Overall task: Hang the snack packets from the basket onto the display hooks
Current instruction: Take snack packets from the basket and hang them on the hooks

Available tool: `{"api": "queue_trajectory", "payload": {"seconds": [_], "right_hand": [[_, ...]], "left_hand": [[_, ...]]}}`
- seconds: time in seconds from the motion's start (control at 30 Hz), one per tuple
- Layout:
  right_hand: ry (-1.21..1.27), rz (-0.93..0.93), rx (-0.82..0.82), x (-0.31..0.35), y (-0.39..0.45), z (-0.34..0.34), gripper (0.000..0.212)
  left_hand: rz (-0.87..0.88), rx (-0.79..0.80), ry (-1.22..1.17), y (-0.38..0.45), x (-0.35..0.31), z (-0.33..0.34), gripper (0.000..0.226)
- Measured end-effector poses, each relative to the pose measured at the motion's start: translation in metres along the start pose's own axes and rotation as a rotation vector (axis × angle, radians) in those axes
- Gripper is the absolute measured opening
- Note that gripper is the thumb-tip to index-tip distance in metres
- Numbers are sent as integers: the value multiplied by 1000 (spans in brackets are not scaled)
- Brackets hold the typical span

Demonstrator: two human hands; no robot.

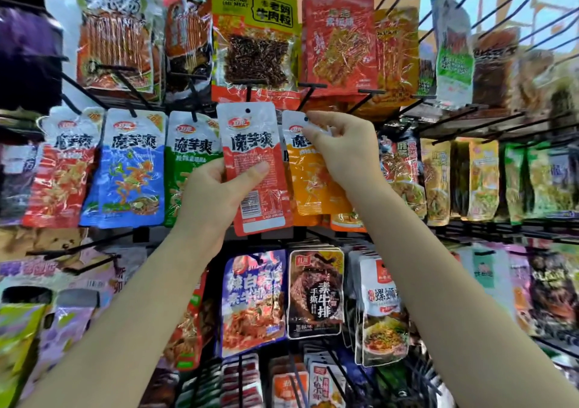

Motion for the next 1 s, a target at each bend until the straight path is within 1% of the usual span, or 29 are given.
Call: {"api": "queue_trajectory", "payload": {"seconds": [0.17, 0.3, 0.37, 0.43, 0.5, 0.57, 0.6, 0.63, 0.67, 0.7, 0.73, 0.77, 0.83, 0.87, 0.93, 0.97, 1.0], "right_hand": [[-124, -26, 41, 9, 3, 1, 30], [-92, -29, 25, 3, -3, 1, 29], [-91, 2, 45, -2, -3, 4, 33], [-120, 72, 91, -8, -1, 8, 39], [-224, 106, 133, -16, 1, 11, 42], [-420, 11, 120, -14, -1, 12, 37], [-486, -88, 79, -6, -4, 12, 31], [-496, -188, 25, 3, -8, 11, 26], [-451, -258, -28, 11, -13, 10, 23], [-351, -268, -53, 17, -16, 9, 26], [-214, -213, -21, 20, -18, 13, 31], [-78, -121, 53, 21, -21, 22, 35], [109, 47, 204, 21, -30, 45, 32], [147, 73, 238, 21, -34, 55, 25], [238, 55, 211, 23, -38, 66, 14], [297, 48, 184, 23, -38, 69, 13], [347, 41, 169, 26, -40, 73, 15]], "left_hand": [[-1, 16, 0, -3, -1, -2, 8], [-23, 28, -3, -4, -2, -2, 8], [-30, 37, -7, -4, -2, -2, 10], [-33, 48, -12, -5, -2, -2, 11], [-28, 57, -14, -5, -2, -2, 11], [-28, 53, -16, -5, -2, -5, 10], [-26, 49, -10, -4, -2, -7, 10], [-22, 48, 0, -4, -1, -10, 11], [-18, 50, 9, -3, 0, -12, 14], [-20, 58, 17, -3, 0, -14, 19], [-21, 71, 29, -4, 0, -16, 25], [-16, 91, 46, -5, -1, -18, 29], [18, 107, 101, -7, -4, -22, 31], [53, 75, 160, -8, -6, -28, 34], [186, -63, 352, -8, -13, -47, 52], [281, -120, 456, -9, -19, -56, 61], [367, -135, 546, -12, -26, -61, 68]]}}
Point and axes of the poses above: each hand's wrist, its own y-axis towards the middle knuckle, its own z-axis out of the palm, x = y × z, the point moved 6 cm from there along y, towards the middle knuckle, and after that the axes turned 15 degrees about y, right-handed, at the moved point
